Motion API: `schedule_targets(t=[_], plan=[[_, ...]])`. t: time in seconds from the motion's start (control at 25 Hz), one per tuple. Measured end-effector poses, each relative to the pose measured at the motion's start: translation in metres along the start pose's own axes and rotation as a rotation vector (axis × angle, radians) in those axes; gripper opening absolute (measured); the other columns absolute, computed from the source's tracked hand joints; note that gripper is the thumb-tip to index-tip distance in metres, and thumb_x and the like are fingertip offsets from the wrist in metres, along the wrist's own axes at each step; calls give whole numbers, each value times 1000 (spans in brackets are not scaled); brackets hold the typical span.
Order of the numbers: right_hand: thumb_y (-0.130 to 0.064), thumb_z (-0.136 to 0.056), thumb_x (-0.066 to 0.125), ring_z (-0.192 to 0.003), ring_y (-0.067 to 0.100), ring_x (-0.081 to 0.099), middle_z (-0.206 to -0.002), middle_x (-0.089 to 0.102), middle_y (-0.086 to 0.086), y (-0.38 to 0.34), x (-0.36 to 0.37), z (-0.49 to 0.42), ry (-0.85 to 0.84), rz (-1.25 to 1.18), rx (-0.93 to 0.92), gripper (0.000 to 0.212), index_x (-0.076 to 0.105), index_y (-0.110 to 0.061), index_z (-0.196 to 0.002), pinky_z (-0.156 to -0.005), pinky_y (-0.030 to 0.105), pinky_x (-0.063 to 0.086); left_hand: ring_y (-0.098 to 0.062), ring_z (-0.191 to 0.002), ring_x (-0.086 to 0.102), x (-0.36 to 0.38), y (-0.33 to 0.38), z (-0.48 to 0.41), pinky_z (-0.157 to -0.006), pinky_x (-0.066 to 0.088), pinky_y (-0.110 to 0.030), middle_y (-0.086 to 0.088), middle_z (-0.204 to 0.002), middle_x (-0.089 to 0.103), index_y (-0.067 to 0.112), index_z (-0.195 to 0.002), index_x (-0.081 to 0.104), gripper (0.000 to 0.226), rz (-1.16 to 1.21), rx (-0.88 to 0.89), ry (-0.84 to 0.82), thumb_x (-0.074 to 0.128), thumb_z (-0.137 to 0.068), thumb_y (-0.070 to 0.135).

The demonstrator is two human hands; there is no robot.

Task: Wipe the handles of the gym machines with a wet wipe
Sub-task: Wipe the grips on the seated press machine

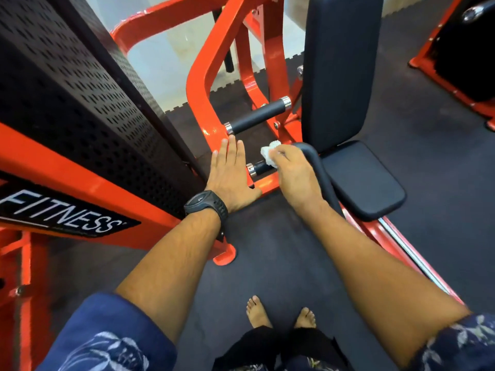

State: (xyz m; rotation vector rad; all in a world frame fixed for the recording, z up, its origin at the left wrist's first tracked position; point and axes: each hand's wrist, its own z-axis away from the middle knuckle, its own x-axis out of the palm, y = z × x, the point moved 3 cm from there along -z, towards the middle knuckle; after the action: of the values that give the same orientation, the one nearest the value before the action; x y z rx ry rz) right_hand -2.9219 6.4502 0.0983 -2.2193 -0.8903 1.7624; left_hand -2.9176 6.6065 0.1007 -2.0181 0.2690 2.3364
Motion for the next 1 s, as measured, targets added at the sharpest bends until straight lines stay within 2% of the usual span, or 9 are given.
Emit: schedule_targets(t=[0.12, 0.28, 0.4, 0.48, 0.6, 0.72, 0.84, 0.92, 1.0], plan=[[-26, -103, 46, -104, 19, 52, -112, 58, 5, -15, 7, 4, -62, -4, -54, 18, 62, -19, -108, -95, 40, 44, -32, -153, -11, 1, 0, -2, -123, -2, -50, -15, -167, -7, 4, -158, 0, 119, -11, 13, -1, 65, -74, 58], [-33, -101, 51, -107, 18, 52, -108, 58, -1, 10, 1, -1, 103, -98, 212, 16, 61, -21, -102, -99, 39, 43, -32, -153, -14, 1, 1, -2, -123, -4, -51, -15, -166, -10, 6, -158, -3, 121, -25, 13, -11, 69, -74, 55], [0, -88, 47, -116, 33, 54, -131, 59, 23, -14, 26, 6, 55, 107, -162, 38, 61, 7, -123, -107, 42, 40, -31, -153, -15, 0, 0, -4, -122, -6, -50, -14, -167, -11, 7, -159, -3, 119, -8, 3, -11, 67, -77, 57], [-1, -86, 44, -112, 39, 59, -128, 60, 26, 2, 20, -4, -38, 175, -339, 42, 59, 9, -124, -103, 44, 47, -31, -153, -16, 0, 0, -4, -121, -8, -49, -14, -166, -12, 7, -158, -5, 120, -17, -4, -22, 67, -76, 57], [-4, -91, 51, -115, 30, 54, -122, 61, 12, 25, -3, -12, 71, 142, 13, 35, 59, -5, -125, -100, 31, 41, -31, -152, -17, 2, -2, -3, -121, -9, -48, -13, -166, -13, 8, -159, -6, 123, -32, -9, -21, 69, -74, 56], [2, -92, 42, -128, 36, 52, -134, 58, 22, -1, 13, 2, 15, 222, -127, 42, 58, 6, -130, -107, 38, 41, -31, -153, -16, 1, -2, -2, -121, -7, -49, -13, -166, -12, 9, -159, -6, 122, -28, -11, -13, 69, -74, 55], [-3, -88, 47, -117, 35, 59, -130, 61, 19, 16, 7, -11, 43, 280, -170, 39, 63, 5, -123, -89, 42, 55, -31, -152, -17, 1, 2, -3, -121, -8, -49, -13, -166, -13, 9, -159, -7, 122, -36, -6, -26, 69, -75, 56], [1, -83, 60, -103, 34, 60, -128, 63, 17, 27, -5, -13, 115, 325, -52, 31, 66, 3, -113, -72, 38, 51, -31, -152, -17, 2, 1, -3, -121, -8, -49, -13, -166, -13, 10, -159, -7, 123, -40, -12, -23, 69, -75, 57], [8, -76, 67, -92, 34, 59, -126, 62, 23, 19, 4, -3, 72, 381, -145, 30, 66, 8, -106, -68, 40, 53, -31, -152, -17, 1, 0, -2, -121, -8, -49, -13, -166, -14, 10, -159, -8, 122, -39, -11, -30, 68, -75, 58]])
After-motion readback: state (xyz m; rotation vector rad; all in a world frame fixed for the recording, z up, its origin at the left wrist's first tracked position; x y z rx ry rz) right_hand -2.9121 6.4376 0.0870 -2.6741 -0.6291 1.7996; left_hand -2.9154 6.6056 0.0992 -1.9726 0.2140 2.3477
